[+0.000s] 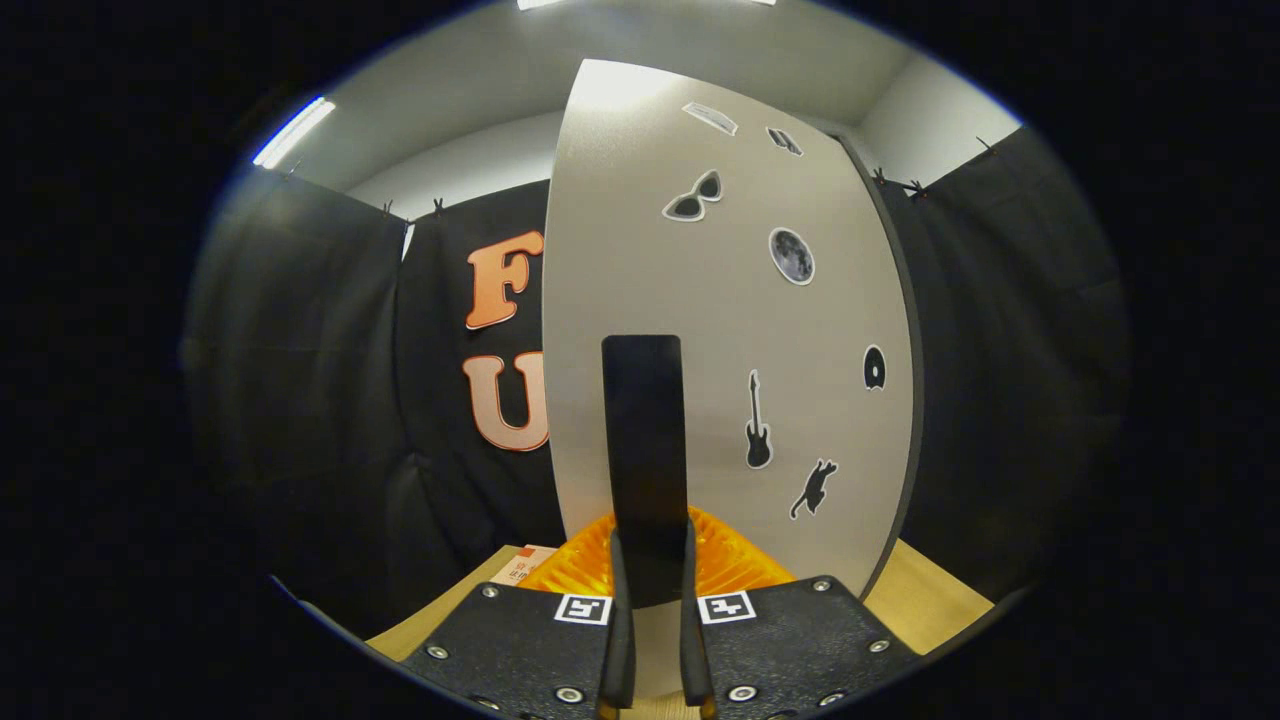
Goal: Open the shoe cabinet door, grab the shoes and put them into the shoe cabinet, then close the shoe cabinet door.
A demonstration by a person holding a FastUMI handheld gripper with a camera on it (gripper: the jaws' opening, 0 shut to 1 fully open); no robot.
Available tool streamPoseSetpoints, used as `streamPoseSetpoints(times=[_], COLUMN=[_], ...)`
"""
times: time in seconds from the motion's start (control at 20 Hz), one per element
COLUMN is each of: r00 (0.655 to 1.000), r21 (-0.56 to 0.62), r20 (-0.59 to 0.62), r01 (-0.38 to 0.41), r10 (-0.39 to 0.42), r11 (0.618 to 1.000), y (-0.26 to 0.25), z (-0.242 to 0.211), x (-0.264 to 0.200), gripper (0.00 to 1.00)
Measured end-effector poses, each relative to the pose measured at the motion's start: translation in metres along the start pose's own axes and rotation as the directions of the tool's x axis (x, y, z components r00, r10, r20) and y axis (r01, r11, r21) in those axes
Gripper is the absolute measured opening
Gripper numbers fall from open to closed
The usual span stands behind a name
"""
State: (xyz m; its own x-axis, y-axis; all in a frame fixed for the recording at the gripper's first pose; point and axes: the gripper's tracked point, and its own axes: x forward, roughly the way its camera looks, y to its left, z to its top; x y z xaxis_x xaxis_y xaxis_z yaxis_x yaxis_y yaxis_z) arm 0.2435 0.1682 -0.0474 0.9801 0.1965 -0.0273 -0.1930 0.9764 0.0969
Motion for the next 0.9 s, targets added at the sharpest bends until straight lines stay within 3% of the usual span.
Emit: streamPoseSetpoints(times=[0.4,0.9], r00=[0.999,0.997], r21=[0.017,0.063], r20=[0.027,0.046], r01=[-0.038,0.053], r10=[0.038,-0.056], r11=[0.999,0.997], y=[-0.053,-0.144], z=[0.001,0.006], x=[-0.057,-0.118], gripper=[0.17,0.16])
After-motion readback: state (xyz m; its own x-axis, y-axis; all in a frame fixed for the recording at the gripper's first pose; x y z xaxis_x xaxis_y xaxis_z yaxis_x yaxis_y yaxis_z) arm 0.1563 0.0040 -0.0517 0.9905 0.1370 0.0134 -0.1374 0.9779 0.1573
